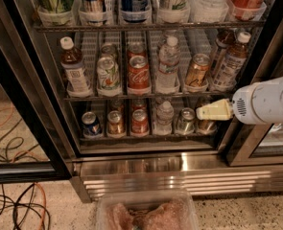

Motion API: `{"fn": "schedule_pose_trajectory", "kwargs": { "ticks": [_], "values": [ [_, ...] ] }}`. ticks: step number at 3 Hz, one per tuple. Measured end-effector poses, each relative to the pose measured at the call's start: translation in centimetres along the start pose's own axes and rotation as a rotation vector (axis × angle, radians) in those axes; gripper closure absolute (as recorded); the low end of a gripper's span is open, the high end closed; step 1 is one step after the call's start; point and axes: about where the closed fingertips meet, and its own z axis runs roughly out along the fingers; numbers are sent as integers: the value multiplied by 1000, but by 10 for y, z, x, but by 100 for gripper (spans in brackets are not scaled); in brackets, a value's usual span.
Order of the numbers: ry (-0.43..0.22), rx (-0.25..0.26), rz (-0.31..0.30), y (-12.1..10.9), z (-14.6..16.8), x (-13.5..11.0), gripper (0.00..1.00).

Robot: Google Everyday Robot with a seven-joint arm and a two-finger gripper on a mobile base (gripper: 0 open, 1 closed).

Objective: Pick blue water bottle from middle shelf of fridge

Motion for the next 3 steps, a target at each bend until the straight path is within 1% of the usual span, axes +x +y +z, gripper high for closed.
{"fn": "schedule_pose_trajectory", "kwargs": {
  "ticks": [1, 2, 3],
  "values": [
    [-59, 38, 28, -4, 7, -15, 19],
    [-112, 78, 48, -13, 11, -28, 23],
    [-156, 121, 68, -26, 13, -40, 33]
  ]
}}
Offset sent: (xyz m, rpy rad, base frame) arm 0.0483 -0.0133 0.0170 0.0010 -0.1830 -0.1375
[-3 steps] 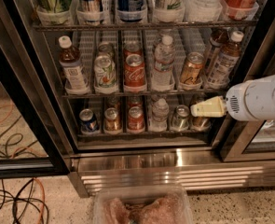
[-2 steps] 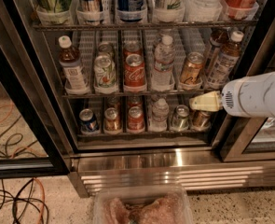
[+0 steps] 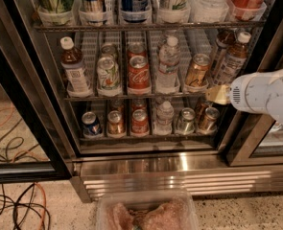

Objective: Pick blue water bottle from middle shelf of fridge

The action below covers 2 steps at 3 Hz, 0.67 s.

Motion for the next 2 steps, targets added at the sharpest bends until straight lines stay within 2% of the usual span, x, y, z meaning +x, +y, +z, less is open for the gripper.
{"fn": "schedule_pose_trajectory", "kwargs": {
  "ticks": [2],
  "values": [
    [-47, 64, 29, -19, 11, -14, 43]
  ]
}}
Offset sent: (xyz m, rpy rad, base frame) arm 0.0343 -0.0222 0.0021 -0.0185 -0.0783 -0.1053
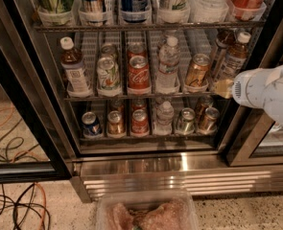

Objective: Pick blue water bottle from middle shelf of fridge

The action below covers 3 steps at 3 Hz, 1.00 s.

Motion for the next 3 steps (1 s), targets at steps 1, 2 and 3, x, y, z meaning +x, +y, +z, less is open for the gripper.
{"fn": "schedule_pose_trajectory", "kwargs": {
  "ticks": [1, 2, 3],
  "values": [
    [-20, 14, 6, -3, 7, -9, 44],
    [-44, 15, 7, -1, 13, -20, 49],
    [-56, 19, 14, -1, 19, -25, 49]
  ]
}}
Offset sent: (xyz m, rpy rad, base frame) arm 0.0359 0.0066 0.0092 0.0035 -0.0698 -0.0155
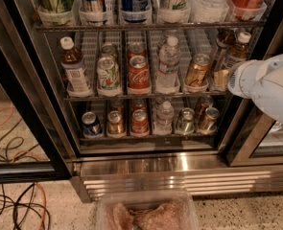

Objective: Pick blue water bottle from middle shelf of fridge

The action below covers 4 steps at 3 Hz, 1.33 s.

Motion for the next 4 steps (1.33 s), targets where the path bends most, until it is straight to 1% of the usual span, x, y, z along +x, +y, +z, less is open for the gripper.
{"fn": "schedule_pose_trajectory", "kwargs": {
  "ticks": [1, 3, 4],
  "values": [
    [-17, 36, -5, -11, 16, -8, 46],
    [-30, 47, 0, -15, 26, -14, 42],
    [-31, 58, 1, -19, 31, -13, 42]
  ]
}}
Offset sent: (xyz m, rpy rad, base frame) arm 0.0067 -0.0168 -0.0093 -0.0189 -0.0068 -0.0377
